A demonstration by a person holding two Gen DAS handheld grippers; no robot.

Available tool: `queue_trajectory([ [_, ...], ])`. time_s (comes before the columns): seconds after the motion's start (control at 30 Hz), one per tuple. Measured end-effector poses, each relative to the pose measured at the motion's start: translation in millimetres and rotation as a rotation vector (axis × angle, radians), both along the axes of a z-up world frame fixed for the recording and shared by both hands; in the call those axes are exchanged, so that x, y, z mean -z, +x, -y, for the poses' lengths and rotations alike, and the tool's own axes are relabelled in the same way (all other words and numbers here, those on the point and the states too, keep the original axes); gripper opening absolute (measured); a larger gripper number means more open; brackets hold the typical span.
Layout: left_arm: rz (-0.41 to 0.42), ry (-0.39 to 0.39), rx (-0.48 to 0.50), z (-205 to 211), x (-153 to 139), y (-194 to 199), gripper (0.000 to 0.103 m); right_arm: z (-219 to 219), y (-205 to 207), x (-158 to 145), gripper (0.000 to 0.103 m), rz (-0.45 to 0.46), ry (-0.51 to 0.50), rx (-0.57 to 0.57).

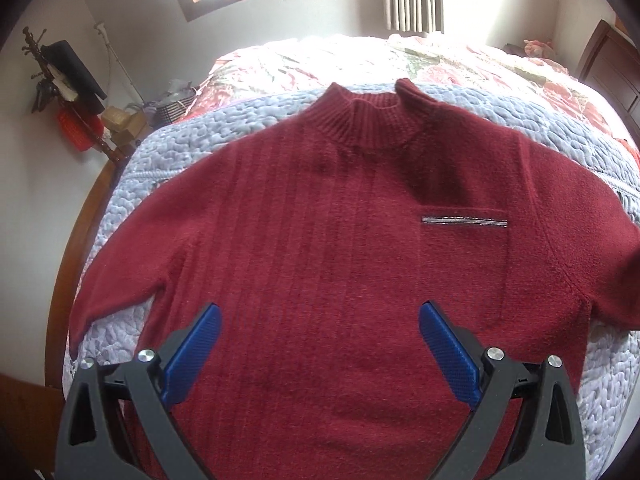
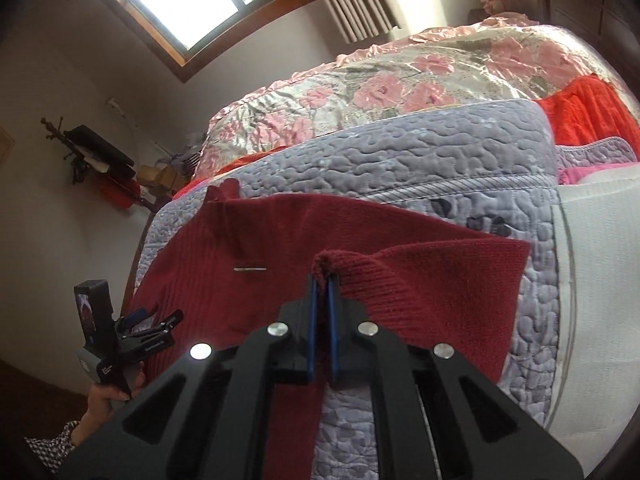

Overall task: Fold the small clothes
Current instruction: 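Carry the sleeve across the sweater front with the right gripper and release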

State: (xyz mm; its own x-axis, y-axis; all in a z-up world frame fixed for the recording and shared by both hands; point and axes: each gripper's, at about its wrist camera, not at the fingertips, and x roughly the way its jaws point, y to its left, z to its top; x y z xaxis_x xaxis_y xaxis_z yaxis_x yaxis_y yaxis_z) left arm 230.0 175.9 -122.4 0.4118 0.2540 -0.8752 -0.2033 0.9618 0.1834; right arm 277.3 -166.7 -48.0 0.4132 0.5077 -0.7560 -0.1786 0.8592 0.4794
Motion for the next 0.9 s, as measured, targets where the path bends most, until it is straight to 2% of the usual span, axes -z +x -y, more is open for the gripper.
queue_trajectory([
  [0.23, -0.010, 0.009, -0.054, -55, 4, -17, 0.099, -137, 22, 10, 0.004, -0.022, 0.023, -0.176],
  [0.43, -0.027, 0.008, -0.079, -87, 9, -27, 0.099, -207, 38, 61, 0.005, -0.135, -0.006, -0.209],
  [0.5, -0.031, 0.008, -0.076, -89, 11, -26, 0.099, -214, 41, 81, 0.010, -0.175, -0.024, -0.194],
  [0.53, -0.034, 0.005, -0.072, -89, 13, -24, 0.099, -214, 42, 88, 0.016, -0.196, -0.026, -0.188],
  [0.57, -0.038, -0.001, -0.066, -89, 14, -23, 0.099, -213, 41, 92, 0.033, -0.220, -0.023, -0.178],
  [0.6, -0.040, -0.010, -0.059, -87, 16, -22, 0.099, -209, 39, 93, 0.042, -0.232, -0.010, -0.167],
  [0.63, -0.046, -0.024, -0.049, -84, 18, -20, 0.099, -202, 37, 89, 0.045, -0.218, 0.005, -0.159],
  [0.77, -0.071, -0.114, 0.017, -58, 26, -8, 0.099, -162, 25, 59, 0.043, -0.142, -0.003, -0.119],
  [0.9, -0.105, -0.192, 0.088, -14, 39, 11, 0.099, -112, 13, 43, 0.043, -0.094, -0.101, -0.055],
])
